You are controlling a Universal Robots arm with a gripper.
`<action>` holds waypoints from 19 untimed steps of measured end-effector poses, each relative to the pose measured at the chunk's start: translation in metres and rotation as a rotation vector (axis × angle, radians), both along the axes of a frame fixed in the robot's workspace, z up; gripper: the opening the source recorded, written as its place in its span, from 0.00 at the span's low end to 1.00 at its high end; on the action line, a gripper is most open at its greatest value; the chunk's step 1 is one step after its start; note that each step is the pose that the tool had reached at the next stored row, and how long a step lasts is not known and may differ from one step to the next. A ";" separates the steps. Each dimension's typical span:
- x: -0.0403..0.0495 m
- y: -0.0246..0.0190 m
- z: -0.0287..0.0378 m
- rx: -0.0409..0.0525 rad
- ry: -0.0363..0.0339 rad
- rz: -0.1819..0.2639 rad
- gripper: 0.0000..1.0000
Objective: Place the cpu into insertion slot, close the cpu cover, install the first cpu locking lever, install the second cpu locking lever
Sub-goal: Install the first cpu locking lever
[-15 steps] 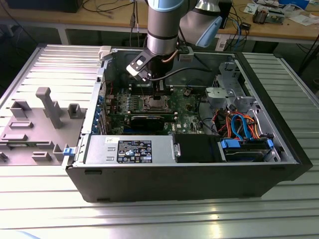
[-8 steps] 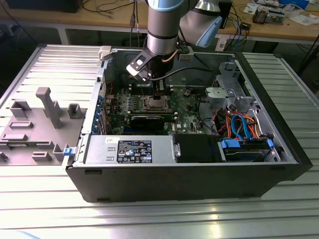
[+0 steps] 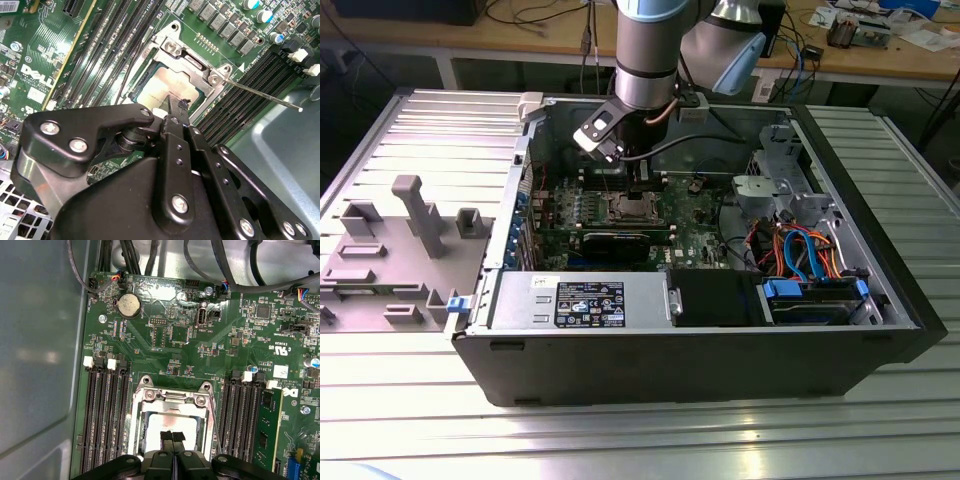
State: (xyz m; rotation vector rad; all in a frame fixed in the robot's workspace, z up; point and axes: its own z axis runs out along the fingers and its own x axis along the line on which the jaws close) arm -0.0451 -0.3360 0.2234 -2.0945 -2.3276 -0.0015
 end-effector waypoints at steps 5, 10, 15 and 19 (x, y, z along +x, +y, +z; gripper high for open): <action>0.0000 0.0000 0.0013 -0.0001 0.0000 0.000 0.11; 0.0000 0.0000 0.0025 -0.0001 0.0000 0.000 0.11; 0.0000 0.0000 0.0034 0.0000 -0.0001 0.000 0.11; 0.0000 0.0000 0.0039 -0.0001 0.0000 0.000 0.11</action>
